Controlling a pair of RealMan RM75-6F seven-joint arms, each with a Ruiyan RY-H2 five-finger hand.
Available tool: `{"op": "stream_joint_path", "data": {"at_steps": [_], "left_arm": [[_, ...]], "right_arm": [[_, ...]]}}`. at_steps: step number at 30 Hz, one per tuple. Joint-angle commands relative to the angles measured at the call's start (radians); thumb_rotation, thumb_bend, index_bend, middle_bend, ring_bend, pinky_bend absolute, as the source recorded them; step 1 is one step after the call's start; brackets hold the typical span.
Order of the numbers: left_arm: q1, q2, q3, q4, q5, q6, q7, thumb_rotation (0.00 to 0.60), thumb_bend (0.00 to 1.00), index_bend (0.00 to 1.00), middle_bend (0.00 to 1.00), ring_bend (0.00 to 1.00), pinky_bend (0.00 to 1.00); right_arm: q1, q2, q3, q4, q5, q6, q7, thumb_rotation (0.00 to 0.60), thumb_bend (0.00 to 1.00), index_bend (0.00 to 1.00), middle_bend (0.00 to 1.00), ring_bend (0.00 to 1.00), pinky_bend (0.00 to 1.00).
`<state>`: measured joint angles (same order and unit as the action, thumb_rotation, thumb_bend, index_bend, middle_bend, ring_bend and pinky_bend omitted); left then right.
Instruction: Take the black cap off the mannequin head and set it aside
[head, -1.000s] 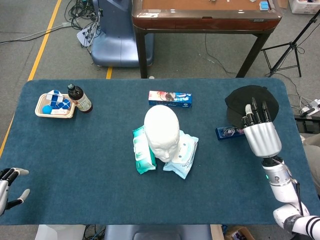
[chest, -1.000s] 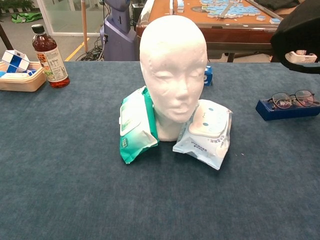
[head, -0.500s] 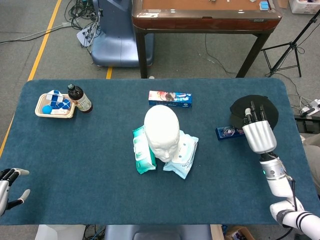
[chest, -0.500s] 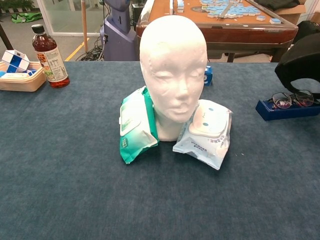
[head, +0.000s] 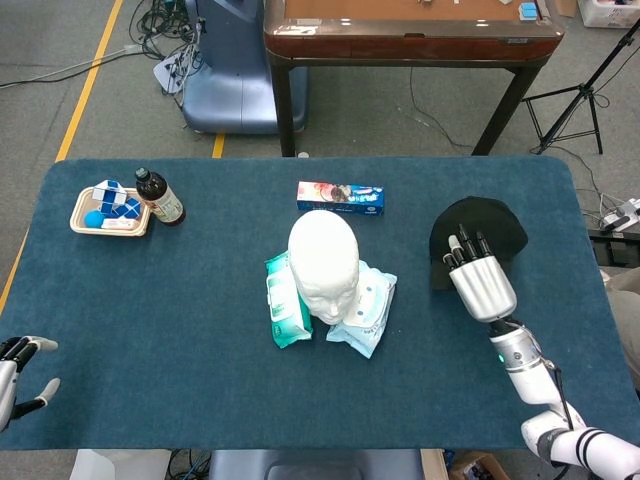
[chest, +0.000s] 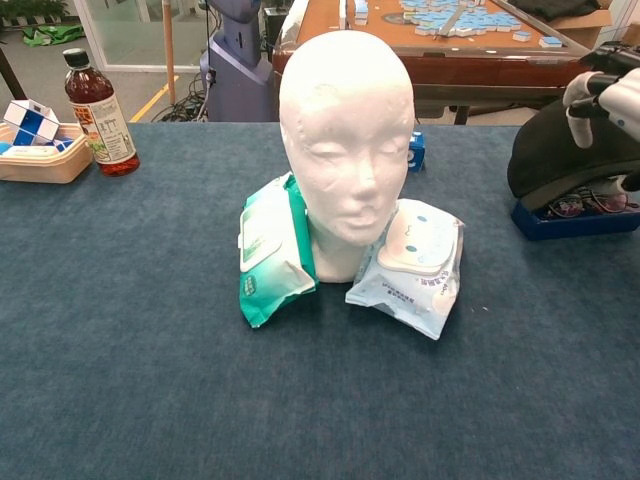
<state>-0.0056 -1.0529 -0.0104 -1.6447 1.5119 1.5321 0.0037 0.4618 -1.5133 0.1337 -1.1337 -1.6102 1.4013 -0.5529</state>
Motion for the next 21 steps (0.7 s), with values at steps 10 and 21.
{"op": "stream_joint_path", "data": {"at_steps": [10,21], "left_arm": [[-0.003,-0.004,0.001,-0.001,-0.001,-0.005,0.012,0.6,0.23,0.36,0.33,0.25,0.37],[0.0,-0.002,-0.001,0.0,-0.002,0.001,0.003,0.6,0.23,0.36,0.33,0.25,0.37]], "right_arm": [[-0.092,0.116,-0.079,-0.254,-0.009,0.025,-0.07,0.6,0.0,0.19,0.22,0.07,0.18],[-0.203,0.18,-0.082,-0.336,0.011,0.159,0.001,0.6,0.0,0.19,0.22,0.07,0.18]]}}
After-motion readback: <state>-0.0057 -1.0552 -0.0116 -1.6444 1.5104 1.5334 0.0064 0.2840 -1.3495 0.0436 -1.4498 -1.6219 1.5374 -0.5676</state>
